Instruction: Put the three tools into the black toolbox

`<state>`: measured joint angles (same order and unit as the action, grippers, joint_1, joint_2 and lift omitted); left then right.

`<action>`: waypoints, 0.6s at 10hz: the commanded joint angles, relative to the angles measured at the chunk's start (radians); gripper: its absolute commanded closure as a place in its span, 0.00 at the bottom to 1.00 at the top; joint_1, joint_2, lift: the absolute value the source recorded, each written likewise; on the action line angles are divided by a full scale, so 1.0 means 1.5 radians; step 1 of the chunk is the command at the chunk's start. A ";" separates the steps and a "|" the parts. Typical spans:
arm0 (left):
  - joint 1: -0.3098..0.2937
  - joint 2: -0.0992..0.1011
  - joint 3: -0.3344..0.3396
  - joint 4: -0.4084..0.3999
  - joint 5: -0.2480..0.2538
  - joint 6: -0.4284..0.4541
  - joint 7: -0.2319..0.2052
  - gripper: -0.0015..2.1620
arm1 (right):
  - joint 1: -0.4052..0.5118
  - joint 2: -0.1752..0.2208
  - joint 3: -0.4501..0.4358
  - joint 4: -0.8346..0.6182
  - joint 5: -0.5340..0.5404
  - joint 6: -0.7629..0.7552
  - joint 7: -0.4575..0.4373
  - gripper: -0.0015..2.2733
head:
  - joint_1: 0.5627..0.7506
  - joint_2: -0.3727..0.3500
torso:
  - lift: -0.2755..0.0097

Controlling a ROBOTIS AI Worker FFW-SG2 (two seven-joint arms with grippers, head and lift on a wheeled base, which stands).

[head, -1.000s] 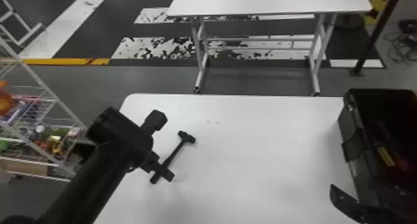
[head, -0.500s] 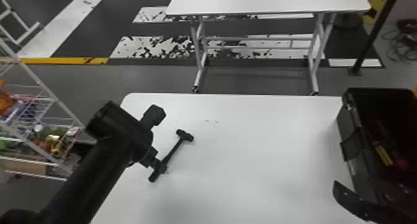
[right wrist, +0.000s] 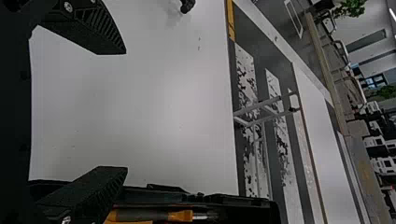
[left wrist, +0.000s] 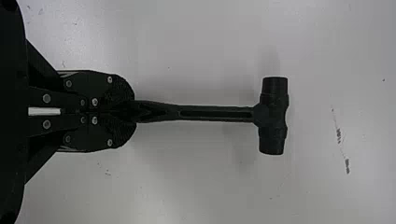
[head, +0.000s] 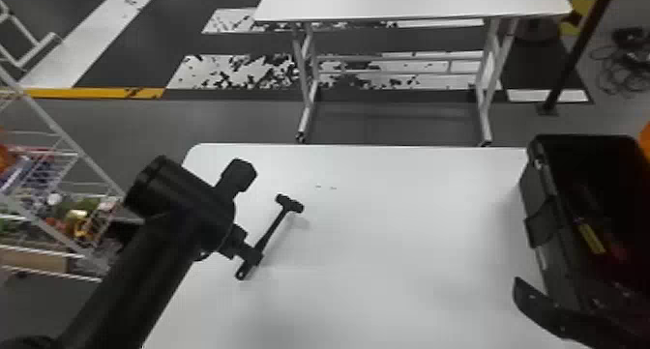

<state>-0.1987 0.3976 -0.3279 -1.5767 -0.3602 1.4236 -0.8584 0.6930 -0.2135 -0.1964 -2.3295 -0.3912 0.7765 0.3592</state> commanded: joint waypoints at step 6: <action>0.141 -0.106 0.194 -0.184 0.152 -0.015 0.016 0.99 | -0.027 -0.001 0.023 -0.003 0.003 0.034 0.000 0.04 | 0.70 0.61 | 0.79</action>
<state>-0.0048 0.2590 -0.0434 -1.8299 -0.1438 1.4097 -0.8345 0.6572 -0.2147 -0.1677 -2.3336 -0.3875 0.8202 0.3592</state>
